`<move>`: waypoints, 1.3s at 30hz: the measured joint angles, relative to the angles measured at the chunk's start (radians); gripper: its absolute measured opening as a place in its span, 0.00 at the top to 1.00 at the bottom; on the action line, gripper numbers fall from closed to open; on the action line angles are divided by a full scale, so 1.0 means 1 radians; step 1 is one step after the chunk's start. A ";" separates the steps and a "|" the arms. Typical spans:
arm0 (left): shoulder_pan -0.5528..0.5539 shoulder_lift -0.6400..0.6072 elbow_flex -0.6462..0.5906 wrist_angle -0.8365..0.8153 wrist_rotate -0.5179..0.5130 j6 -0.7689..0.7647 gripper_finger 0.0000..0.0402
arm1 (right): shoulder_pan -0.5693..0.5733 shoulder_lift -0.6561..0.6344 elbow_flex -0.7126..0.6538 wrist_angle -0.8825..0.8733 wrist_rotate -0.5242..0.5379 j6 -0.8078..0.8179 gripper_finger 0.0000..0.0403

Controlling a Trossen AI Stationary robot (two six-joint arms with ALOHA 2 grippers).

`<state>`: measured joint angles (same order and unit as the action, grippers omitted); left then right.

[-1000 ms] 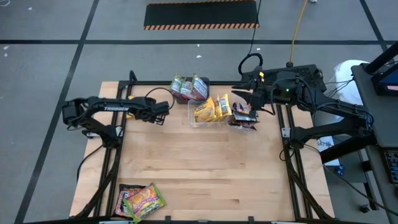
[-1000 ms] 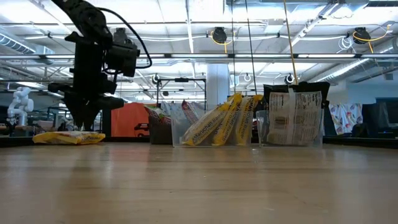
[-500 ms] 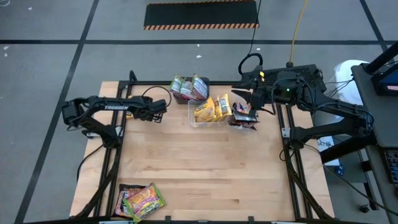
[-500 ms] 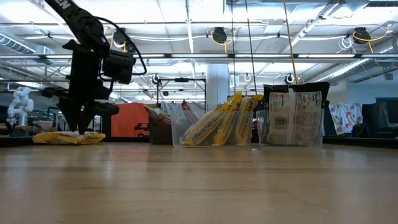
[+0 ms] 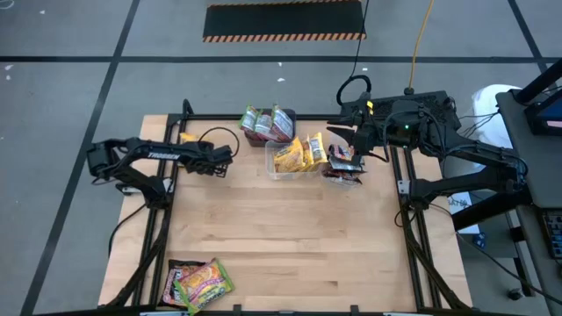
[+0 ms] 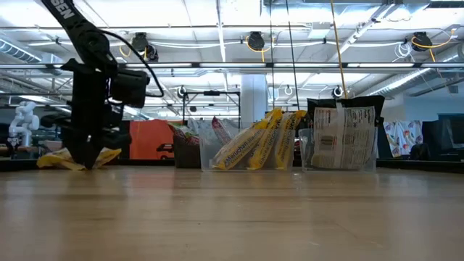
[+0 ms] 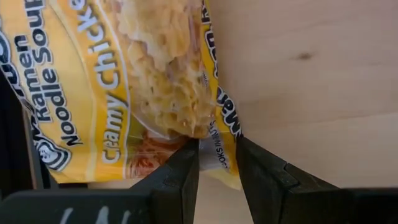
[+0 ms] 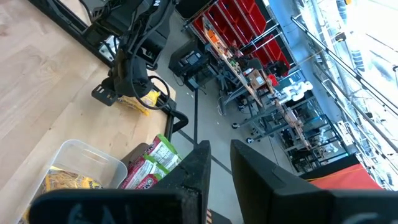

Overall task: Sort Maruchan noodles
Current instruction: Put the yellow noodle pack into the left transparent bin

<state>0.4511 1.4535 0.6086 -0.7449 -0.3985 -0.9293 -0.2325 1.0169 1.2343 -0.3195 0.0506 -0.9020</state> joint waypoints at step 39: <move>-0.004 0.004 0.167 -0.012 0.094 0.161 1.00 | 0.000 0.000 0.000 -0.006 -0.003 0.023 0.85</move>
<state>0.4467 1.4574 0.7758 -0.7570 -0.3047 -0.7681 -0.2325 1.0172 1.2343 -0.3257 0.0475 -0.8792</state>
